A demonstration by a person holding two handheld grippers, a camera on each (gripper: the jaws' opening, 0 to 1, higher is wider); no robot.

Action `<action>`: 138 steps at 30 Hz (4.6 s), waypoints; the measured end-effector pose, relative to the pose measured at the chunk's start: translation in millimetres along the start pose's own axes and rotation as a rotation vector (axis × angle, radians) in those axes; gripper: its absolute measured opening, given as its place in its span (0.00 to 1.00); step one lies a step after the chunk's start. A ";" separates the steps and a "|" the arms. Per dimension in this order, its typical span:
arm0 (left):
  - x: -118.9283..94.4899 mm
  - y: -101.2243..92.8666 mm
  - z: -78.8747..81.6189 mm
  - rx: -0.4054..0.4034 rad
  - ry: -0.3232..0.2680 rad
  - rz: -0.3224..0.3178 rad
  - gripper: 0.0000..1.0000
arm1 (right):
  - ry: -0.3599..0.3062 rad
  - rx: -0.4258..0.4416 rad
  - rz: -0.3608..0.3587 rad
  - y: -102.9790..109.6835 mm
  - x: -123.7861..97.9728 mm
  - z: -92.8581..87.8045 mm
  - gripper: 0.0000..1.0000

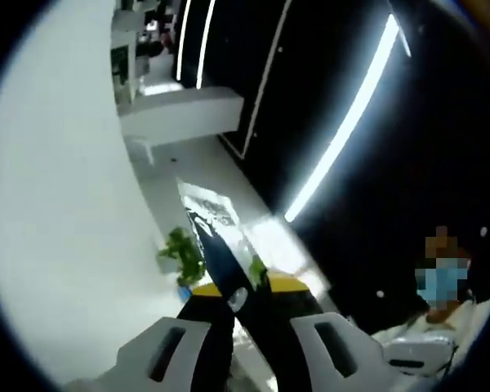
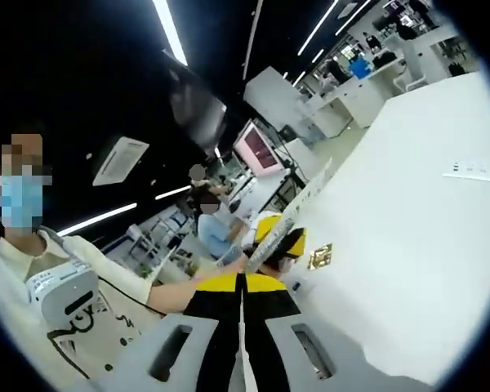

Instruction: Arrange the skincare products in the storage area until every visible bottle or jar stands upright without overlapping.

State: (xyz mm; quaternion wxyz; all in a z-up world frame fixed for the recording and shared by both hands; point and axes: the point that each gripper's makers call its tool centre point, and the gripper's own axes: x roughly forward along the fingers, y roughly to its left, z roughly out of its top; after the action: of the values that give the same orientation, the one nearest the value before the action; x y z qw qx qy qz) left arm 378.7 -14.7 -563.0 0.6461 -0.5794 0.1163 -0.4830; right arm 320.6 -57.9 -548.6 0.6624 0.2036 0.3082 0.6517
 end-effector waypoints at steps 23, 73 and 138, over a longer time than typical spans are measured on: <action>-32.7 -43.7 -37.1 0.238 0.251 0.207 0.00 | -0.042 -0.213 -0.230 22.0 -14.5 -11.5 0.04; -108.4 106.2 -139.0 0.198 0.547 0.675 0.00 | 0.321 -0.386 -0.661 -56.0 45.6 -192.7 0.14; -128.6 129.7 -87.9 0.831 0.641 0.856 0.23 | 0.446 -0.424 -0.695 -75.7 39.0 -217.5 0.28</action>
State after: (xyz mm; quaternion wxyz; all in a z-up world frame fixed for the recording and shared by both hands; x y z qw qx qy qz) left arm 314.7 9.0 -753.9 0.8831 -0.0137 0.3258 -0.3372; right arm 228.4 -53.2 -763.2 0.7862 -0.1969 0.3529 0.4676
